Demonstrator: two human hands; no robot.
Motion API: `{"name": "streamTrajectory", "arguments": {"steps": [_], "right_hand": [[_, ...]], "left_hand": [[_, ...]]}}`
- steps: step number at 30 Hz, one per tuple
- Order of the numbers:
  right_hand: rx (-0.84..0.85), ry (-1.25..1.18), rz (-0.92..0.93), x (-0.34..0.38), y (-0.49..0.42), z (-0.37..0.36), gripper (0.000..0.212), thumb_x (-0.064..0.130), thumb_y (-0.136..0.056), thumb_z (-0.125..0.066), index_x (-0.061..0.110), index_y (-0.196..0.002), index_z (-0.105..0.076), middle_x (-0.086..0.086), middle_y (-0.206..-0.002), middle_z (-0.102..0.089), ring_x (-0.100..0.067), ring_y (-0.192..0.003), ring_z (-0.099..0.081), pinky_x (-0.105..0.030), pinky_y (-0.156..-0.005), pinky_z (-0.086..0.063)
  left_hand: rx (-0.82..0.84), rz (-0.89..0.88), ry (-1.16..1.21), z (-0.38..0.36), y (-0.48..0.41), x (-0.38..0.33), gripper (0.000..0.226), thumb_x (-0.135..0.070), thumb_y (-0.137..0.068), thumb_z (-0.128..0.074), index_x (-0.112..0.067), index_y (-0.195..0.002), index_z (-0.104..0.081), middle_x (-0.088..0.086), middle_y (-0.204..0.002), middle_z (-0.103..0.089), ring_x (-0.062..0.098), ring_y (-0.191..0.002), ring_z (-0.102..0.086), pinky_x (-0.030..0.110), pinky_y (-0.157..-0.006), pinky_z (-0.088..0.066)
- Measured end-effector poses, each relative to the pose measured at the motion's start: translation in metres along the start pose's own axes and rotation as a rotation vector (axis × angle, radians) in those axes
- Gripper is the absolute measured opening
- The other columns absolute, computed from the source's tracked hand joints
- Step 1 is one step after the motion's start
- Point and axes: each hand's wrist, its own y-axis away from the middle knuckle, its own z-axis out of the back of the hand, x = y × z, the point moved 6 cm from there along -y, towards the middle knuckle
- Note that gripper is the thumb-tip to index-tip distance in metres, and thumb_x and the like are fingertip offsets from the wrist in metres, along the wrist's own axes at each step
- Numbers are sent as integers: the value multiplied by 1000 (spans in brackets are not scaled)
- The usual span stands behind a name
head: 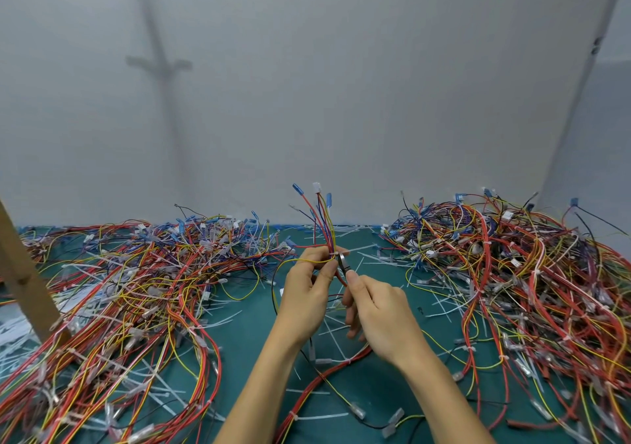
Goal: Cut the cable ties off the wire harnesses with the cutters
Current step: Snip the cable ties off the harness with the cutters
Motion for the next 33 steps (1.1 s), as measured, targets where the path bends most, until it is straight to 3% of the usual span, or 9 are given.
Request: {"name": "streamTrajectory", "arguments": {"steps": [7,12,18,21,24,26,28,30,33], "right_hand": [[36,-58,-40,-3,0,-3,52,45,-102,-35,13,-70,-60,-5,-53,-61,-25,-44,-63,-37,-47,-52],[96,-192,-116,-6,1,-6,55,46,-102,-34,8,-72,-61,-4,-52,-58,-25,-42,-58,-33,-43,-49],[99,-219,-132,-6,2,-6,58,48,-102,-35,6,-72,-61,-2,-51,-55,-24,-42,-54,-32,-43,-46],[54,-256,-124,-5,1,-4,56,47,-101,-37,8,-70,-61,-3,-51,-55,-23,-42,-54,-30,-42,-45],[-107,-318,-114,-5,-1,7,51,47,-100,-41,10,-68,-58,-3,-52,-55,-21,-43,-50,-30,-45,-42],[-243,-213,-62,-5,-2,20,43,49,-96,-49,15,-70,-58,-2,-57,-58,-18,-48,-51,-30,-53,-42],[-326,6,-5,-6,-3,32,28,46,-89,-62,22,-76,-60,6,-68,-63,-11,-63,-55,-30,-61,-39],[-303,136,-13,-10,-3,34,14,39,-87,-68,28,-81,-61,12,-78,-65,-10,-75,-58,-30,-67,-40],[-205,149,-63,-17,-5,23,16,37,-88,-68,30,-76,-60,8,-76,-70,-20,-78,-63,-35,-72,-51]], "left_hand": [[4,8,-29,0,2,-3,27,-5,-99,-50,-26,-105,-67,-1,-104,-63,12,-95,-60,31,-88,-47],[3,35,-25,-1,2,-1,25,-3,-99,-49,-20,-106,-66,4,-103,-64,15,-95,-61,38,-90,-46],[-5,23,-27,0,3,-1,29,-5,-99,-50,-28,-103,-67,-1,-104,-67,12,-94,-64,34,-91,-48],[-33,34,-14,2,2,1,29,-6,-98,-52,-30,-104,-68,0,-107,-67,12,-94,-63,31,-88,-47],[-90,55,5,7,1,2,26,-7,-95,-57,-27,-107,-69,-2,-112,-64,13,-95,-64,32,-83,-48],[-114,80,6,9,1,3,26,-6,-94,-59,-22,-111,-69,-2,-114,-60,16,-99,-64,37,-86,-50],[-125,87,-8,11,1,3,26,-6,-95,-58,-18,-115,-69,-2,-116,-58,6,-100,-61,31,-91,-50],[-117,71,-32,13,0,1,27,-7,-96,-56,-17,-119,-68,-1,-118,-58,-9,-94,-57,14,-90,-45],[-64,66,8,11,-1,3,31,-11,-98,-54,-19,-126,-64,-3,-100,-62,-3,-77,-56,9,-75,-42]]}}
